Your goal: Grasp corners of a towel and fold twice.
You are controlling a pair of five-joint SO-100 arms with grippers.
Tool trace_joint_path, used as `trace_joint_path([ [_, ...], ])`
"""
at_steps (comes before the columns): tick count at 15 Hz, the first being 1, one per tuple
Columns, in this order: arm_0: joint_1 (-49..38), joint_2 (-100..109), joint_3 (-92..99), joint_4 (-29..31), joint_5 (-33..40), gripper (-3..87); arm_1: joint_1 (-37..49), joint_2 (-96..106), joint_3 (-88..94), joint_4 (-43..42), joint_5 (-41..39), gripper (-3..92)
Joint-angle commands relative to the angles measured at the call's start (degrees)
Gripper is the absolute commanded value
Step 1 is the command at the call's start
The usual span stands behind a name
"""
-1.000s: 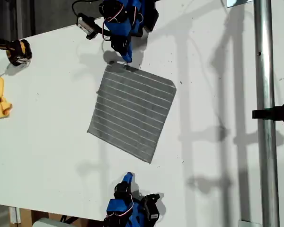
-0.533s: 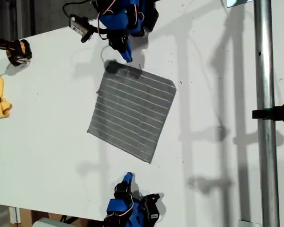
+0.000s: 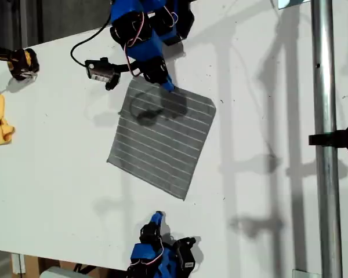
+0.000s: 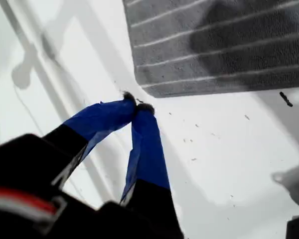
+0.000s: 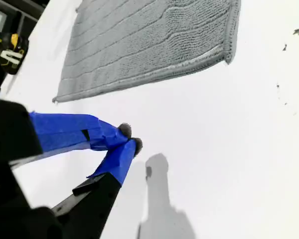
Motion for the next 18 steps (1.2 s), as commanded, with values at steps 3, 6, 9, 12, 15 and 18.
trace_joint_path([
  [3,-0.4,0.4,0.1,-0.1,-0.6,-2.3,-2.9,-15.0,-21.4,4.4,-4.2,-0.1],
  [6,-0.4,0.4,0.1,-0.1,-0.6,-2.3,-5.1,-19.2,-25.5,4.4,-4.6,-0.1],
  [9,-0.4,0.4,0.1,-0.1,-0.4,-2.3,-6.9,-20.0,-25.6,3.3,-4.6,-0.1],
  [12,-0.4,0.4,0.1,-0.1,-0.4,-2.3,-7.6,-19.9,-25.3,4.0,-6.4,10.0],
  [15,-0.4,0.4,0.1,-0.1,-0.4,-2.3,-7.4,-20.2,-23.7,1.9,-6.9,34.0],
  [18,-0.2,0.4,0.1,-0.1,-0.5,-2.3,-6.7,-20.7,-23.1,3.3,-7.5,36.0],
])
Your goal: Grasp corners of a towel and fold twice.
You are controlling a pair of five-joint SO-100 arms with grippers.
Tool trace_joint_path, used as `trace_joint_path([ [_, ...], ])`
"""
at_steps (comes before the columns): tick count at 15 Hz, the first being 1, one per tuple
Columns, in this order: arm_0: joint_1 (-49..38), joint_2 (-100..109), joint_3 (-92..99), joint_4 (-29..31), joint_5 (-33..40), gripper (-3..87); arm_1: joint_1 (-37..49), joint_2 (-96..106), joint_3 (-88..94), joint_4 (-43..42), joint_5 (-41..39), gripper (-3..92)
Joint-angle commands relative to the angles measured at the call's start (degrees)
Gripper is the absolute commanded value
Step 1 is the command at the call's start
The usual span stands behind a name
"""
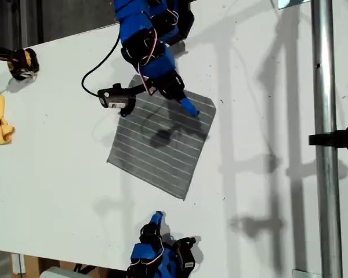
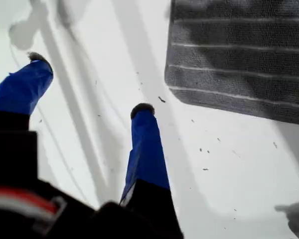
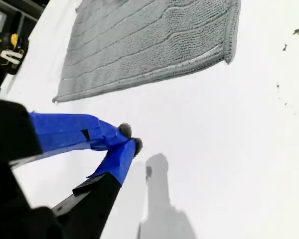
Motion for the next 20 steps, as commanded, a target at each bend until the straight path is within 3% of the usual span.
trace_joint_path([
  [1,-0.2,0.4,0.1,-0.1,-0.5,-2.3,0.5,-1.1,-0.1,1.1,-0.2,35.9],
  [9,-0.2,0.4,0.1,-0.1,-0.4,-2.3,-2.1,-23.3,2.7,-4.6,5.9,34.0],
  [20,-0.1,0.4,0.1,-0.2,-0.1,-2.3,-2.4,-30.1,5.8,-9.8,13.4,30.6],
])
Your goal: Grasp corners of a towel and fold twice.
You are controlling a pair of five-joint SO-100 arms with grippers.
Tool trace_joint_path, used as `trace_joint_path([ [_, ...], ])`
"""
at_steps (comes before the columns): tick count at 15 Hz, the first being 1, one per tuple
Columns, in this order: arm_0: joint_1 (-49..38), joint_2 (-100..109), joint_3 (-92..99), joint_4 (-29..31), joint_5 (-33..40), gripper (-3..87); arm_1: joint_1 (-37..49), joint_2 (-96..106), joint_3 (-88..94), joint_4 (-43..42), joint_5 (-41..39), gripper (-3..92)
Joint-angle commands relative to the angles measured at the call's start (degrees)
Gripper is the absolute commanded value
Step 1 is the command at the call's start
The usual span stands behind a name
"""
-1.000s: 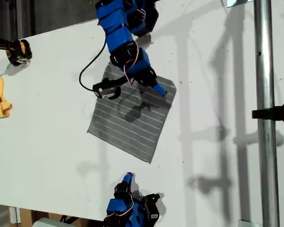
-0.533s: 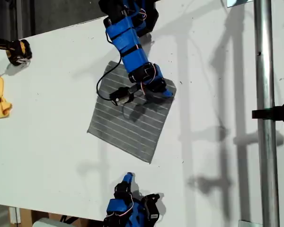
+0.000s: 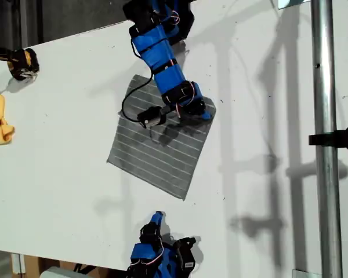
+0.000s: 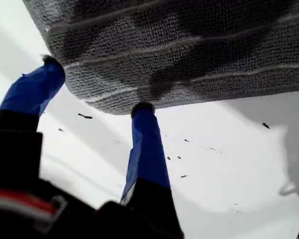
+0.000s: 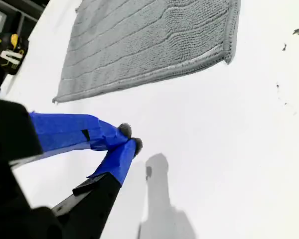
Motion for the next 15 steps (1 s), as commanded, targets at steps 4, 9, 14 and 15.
trace_joint_path([
  [4,0.1,0.4,0.1,-0.2,0.0,-2.3,-2.2,-5.3,-0.8,-4.3,1.5,27.9],
  [9,0.1,0.4,0.1,-0.2,-0.2,-2.3,-2.3,-7.2,-1.0,-4.7,2.4,-0.1],
  [14,3.9,0.3,-0.7,-3.4,-1.4,-2.5,-2.3,-7.2,-1.0,-4.6,2.0,-0.1],
  [15,5.8,0.2,-2.4,-4.1,-3.3,-2.5,-2.1,-7.3,-1.1,-4.9,2.0,-0.1],
])
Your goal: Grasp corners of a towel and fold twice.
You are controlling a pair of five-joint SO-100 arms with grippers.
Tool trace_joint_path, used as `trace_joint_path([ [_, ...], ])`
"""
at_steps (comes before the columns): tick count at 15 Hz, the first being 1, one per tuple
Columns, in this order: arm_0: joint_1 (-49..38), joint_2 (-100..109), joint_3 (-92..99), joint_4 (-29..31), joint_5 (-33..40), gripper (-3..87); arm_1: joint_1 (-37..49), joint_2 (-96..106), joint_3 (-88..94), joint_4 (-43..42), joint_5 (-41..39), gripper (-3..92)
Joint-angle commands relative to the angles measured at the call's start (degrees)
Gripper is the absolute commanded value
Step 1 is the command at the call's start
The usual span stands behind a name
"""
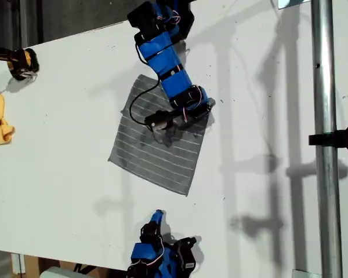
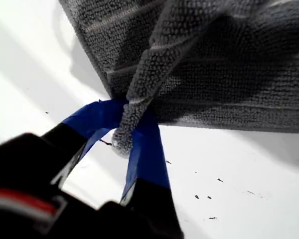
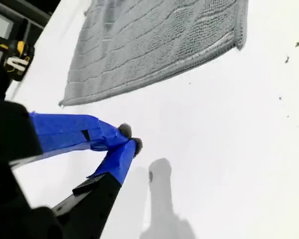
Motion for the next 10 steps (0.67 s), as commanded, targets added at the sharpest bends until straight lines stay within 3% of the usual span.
trace_joint_path([
  [1,3.3,-0.4,-4.8,-0.3,-3.5,-2.5,-0.4,-0.1,0.5,-0.4,-0.1,-0.1],
  [3,3.3,-5.9,-14.9,4.6,-3.8,-2.5,0.0,-0.1,0.1,-0.6,-0.6,-0.1],
  [7,7.5,-41.7,-40.3,0.0,1.0,-2.5,0.4,-0.1,-0.7,-0.4,-1.1,-0.1],
  [10,8.8,-63.9,-59.1,3.5,9.1,-2.5,0.3,0.2,-1.1,-0.3,-1.1,-0.1],
])
